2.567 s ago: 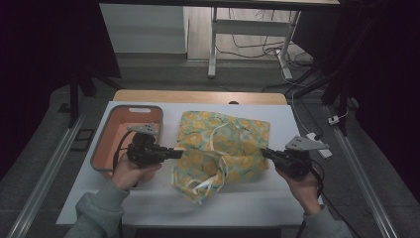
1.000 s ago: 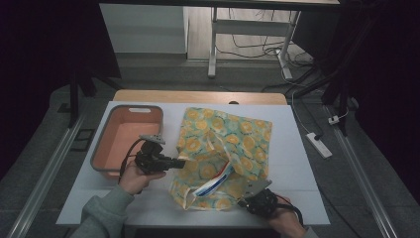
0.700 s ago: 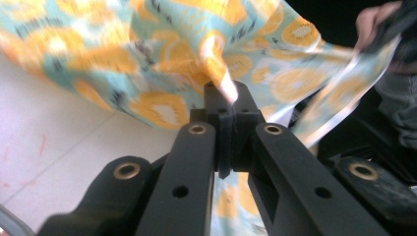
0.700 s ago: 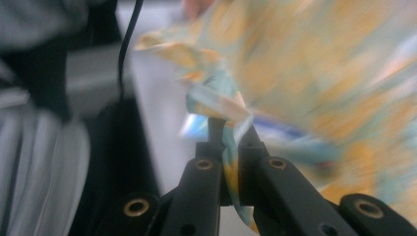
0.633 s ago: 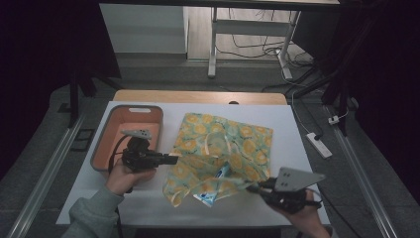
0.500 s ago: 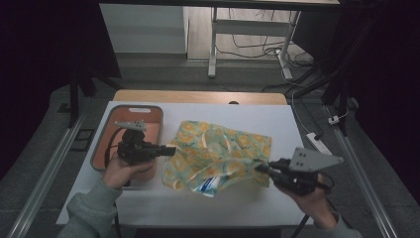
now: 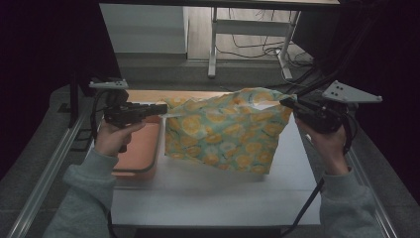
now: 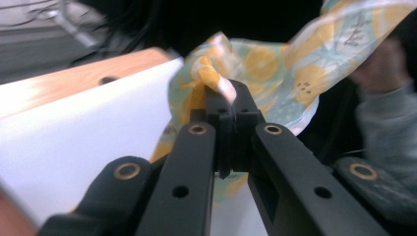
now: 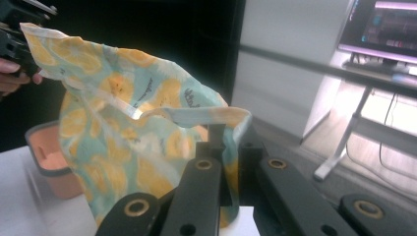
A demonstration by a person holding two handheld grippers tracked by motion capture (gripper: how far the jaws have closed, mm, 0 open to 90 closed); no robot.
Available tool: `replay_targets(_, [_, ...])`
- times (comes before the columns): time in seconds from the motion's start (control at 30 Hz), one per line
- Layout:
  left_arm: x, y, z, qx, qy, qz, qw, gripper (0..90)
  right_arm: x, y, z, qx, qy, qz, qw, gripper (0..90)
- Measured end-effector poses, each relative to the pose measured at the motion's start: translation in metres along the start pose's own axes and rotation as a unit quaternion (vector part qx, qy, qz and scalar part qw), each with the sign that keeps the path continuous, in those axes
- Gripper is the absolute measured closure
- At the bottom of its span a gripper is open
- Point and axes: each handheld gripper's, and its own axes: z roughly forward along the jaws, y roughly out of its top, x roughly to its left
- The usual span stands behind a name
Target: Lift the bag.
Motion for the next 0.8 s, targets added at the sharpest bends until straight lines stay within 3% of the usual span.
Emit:
replay_targets(0.1, [0.010, -0.012, 0.029, 0.047, 0.027, -0.002, 0.9986, 89.4, -0.006, -0.019, 0.028, 0.047, -0.007, 0.004, 0.9989, 90.0])
replay_targets(0.13, [0.015, -0.018, 0.038, 0.058, 0.023, -0.008, 0.9980, 89.4, -0.008, -0.028, 0.037, 0.059, -0.003, 0.012, 0.9982, 90.0])
replay_targets(0.2, [0.024, -0.028, 0.050, 0.061, -0.009, -0.032, 0.9976, 89.4, -0.010, -0.046, 0.054, 0.082, 0.004, 0.026, 0.9963, 90.0])
replay_targets(0.3, [0.029, -0.035, 0.057, 0.065, -0.013, -0.036, 0.9971, 89.4, -0.011, -0.064, 0.068, 0.095, 0.016, 0.040, 0.9945, 90.0])
replay_targets(0.43, [0.028, -0.038, 0.056, 0.058, -0.005, -0.032, 0.9978, 87.5, -0.011, -0.071, 0.070, 0.094, 0.021, 0.042, 0.9944, 89.2])
replay_targets(0.47, [0.027, -0.038, 0.055, 0.051, 0.001, -0.031, 0.9982, 83.3, -0.010, -0.071, 0.070, 0.093, 0.022, 0.043, 0.9945, 86.9])
replay_targets(0.57, [0.019, -0.042, 0.047, 0.036, 0.038, -0.004, 0.9986, 43.2, -0.009, -0.071, 0.066, 0.084, 0.026, 0.054, 0.9947, 54.6])
replay_targets(0.63, [0.013, -0.046, 0.037, 0.027, 0.063, 0.010, 0.9976, 24.2, -0.006, -0.072, 0.058, 0.074, 0.035, 0.059, 0.9949, 38.1])
replay_targets(0.7, [0.009, -0.054, 0.023, 0.013, 0.080, 0.023, 0.9964, 16.8, -0.002, -0.077, 0.045, 0.067, 0.036, 0.057, 0.9954, 31.4])
replay_targets(0.8, [0.007, -0.070, 0.009, 0.014, 0.080, 0.024, 0.9964, 17.4, 0.001, -0.092, 0.026, 0.066, 0.039, 0.058, 0.9953, 30.9])
